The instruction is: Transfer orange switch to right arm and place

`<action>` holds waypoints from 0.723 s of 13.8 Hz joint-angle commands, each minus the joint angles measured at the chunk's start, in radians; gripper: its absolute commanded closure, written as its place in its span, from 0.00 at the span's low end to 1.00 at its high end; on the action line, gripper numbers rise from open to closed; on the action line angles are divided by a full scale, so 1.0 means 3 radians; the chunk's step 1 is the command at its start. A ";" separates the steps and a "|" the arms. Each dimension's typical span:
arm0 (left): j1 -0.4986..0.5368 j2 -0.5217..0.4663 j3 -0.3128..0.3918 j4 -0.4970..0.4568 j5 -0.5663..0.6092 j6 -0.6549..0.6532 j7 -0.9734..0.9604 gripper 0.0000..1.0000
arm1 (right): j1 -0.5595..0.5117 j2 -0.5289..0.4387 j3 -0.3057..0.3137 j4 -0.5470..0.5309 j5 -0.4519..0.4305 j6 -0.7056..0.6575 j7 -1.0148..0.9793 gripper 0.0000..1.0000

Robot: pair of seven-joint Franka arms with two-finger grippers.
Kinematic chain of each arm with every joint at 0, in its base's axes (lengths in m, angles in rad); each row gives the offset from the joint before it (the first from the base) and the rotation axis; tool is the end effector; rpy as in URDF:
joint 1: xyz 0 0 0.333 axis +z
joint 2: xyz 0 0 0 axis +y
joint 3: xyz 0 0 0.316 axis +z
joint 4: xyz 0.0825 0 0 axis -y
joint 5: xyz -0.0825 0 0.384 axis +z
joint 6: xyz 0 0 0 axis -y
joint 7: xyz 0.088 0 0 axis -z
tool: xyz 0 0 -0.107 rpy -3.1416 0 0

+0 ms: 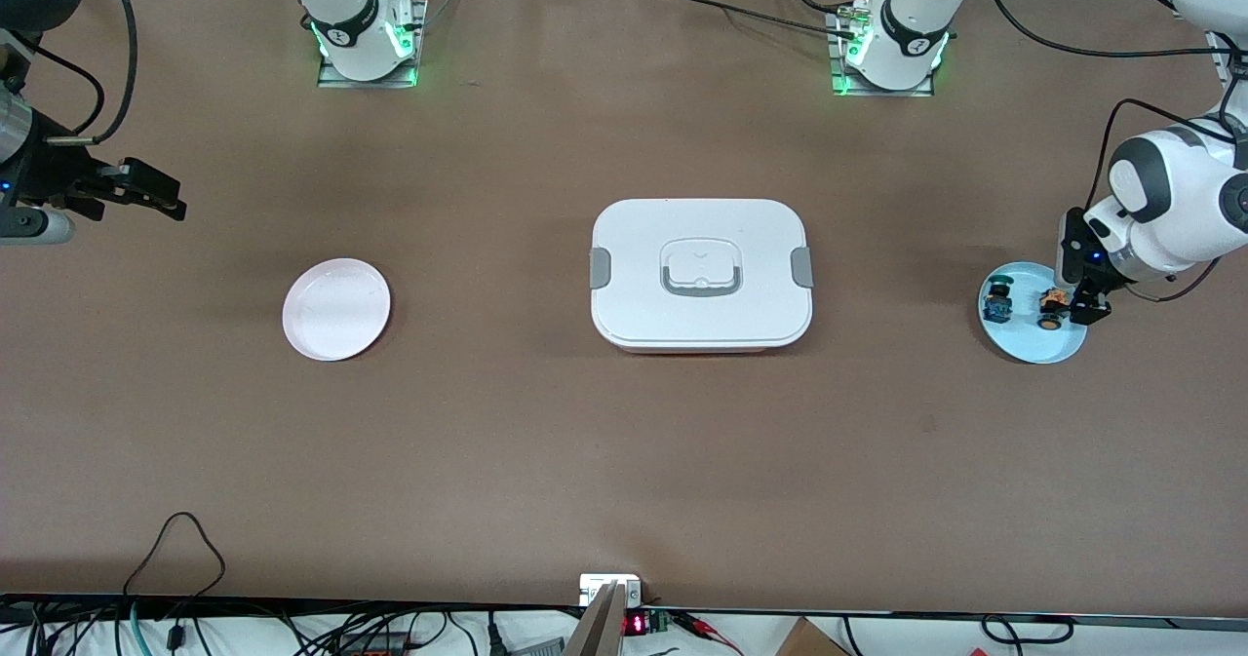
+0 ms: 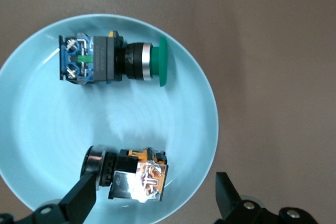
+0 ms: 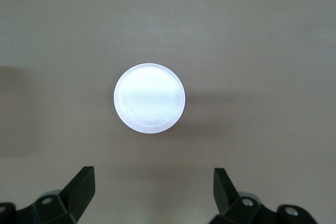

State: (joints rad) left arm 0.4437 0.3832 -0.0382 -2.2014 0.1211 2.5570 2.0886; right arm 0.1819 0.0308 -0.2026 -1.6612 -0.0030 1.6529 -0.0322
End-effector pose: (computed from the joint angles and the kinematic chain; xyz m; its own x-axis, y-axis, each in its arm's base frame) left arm 0.5086 0.2161 0.2036 -0.2107 -0.9771 -0.0288 -0.9766 0.2091 0.0499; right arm 0.5669 -0.0105 0.5718 0.9992 0.0116 -0.0387 0.0119 -0.9999 0.0079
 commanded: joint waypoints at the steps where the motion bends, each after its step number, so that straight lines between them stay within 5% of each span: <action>1: 0.0045 0.0026 -0.0102 0.0046 0.0026 0.0072 0.0089 0.00 | 0.0002 -0.0062 0.0016 -0.0051 0.0000 0.0008 0.0000 0.00; 10: 0.0091 0.0174 -0.0149 0.0154 0.0026 0.0189 0.0227 0.00 | -0.0003 -0.0057 0.0011 -0.0051 0.0000 0.0013 0.0005 0.00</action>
State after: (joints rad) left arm 0.4486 0.3974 -0.0736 -2.1817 0.1211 2.5914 2.1298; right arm 0.1819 0.0308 -0.2021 -1.6625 -0.0030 1.6528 -0.0322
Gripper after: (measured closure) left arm 0.000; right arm 0.000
